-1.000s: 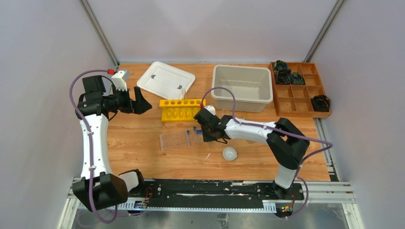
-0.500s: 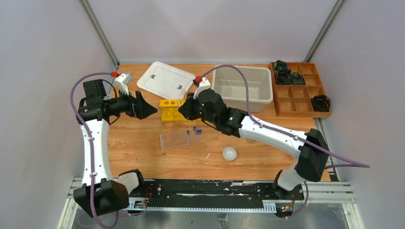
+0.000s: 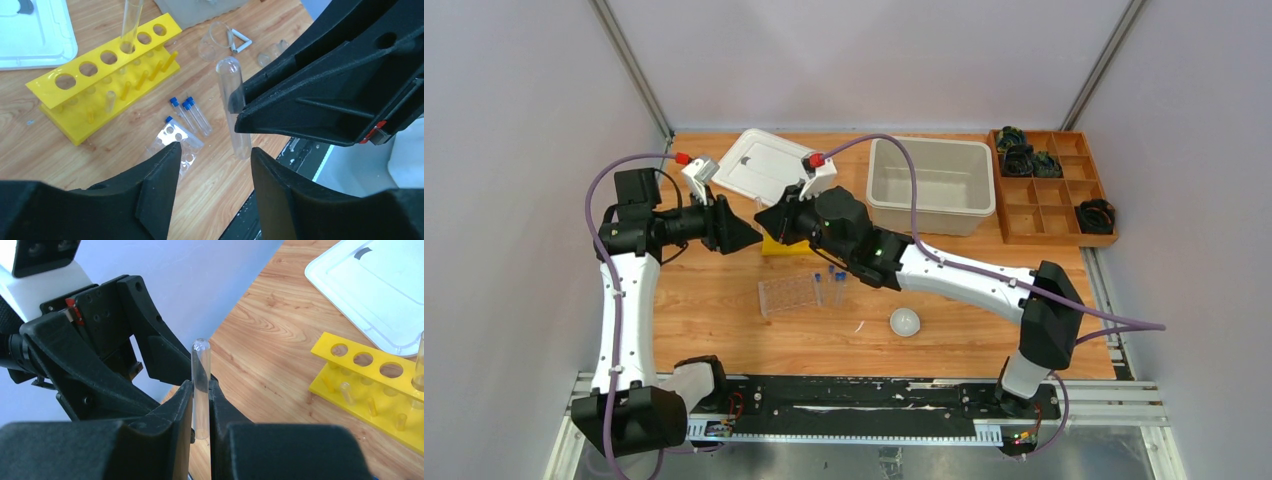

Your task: Organize the chemistry lab equipment

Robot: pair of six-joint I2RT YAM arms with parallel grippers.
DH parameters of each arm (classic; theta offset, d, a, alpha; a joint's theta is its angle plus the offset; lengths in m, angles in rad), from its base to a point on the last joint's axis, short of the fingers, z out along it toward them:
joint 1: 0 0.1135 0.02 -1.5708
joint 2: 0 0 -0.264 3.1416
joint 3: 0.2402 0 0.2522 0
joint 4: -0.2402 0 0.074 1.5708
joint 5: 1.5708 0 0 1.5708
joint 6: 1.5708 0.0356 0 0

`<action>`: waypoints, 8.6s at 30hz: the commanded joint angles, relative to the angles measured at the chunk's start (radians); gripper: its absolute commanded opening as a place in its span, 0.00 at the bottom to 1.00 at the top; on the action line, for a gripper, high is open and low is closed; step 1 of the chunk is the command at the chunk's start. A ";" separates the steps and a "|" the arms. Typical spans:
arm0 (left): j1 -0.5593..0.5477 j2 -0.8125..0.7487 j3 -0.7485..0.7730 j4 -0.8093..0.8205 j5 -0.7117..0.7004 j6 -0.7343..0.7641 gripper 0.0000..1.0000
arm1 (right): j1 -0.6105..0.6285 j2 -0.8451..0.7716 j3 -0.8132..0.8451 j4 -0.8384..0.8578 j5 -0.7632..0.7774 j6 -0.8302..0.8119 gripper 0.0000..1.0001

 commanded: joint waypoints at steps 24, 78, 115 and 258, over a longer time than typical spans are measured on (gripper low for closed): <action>-0.005 0.035 0.030 0.002 0.020 0.005 0.09 | 0.016 0.051 0.085 0.048 0.019 0.045 0.34; -0.035 0.001 0.054 0.002 -0.282 0.057 1.00 | -0.157 -0.010 0.162 -0.454 -0.001 -0.402 0.00; -0.035 0.091 0.133 -0.007 -0.302 0.006 1.00 | -0.223 0.045 -0.240 0.114 -0.003 -0.586 0.00; -0.034 0.119 0.179 -0.007 -0.349 0.054 1.00 | -0.223 0.229 -0.257 0.233 -0.046 -0.634 0.00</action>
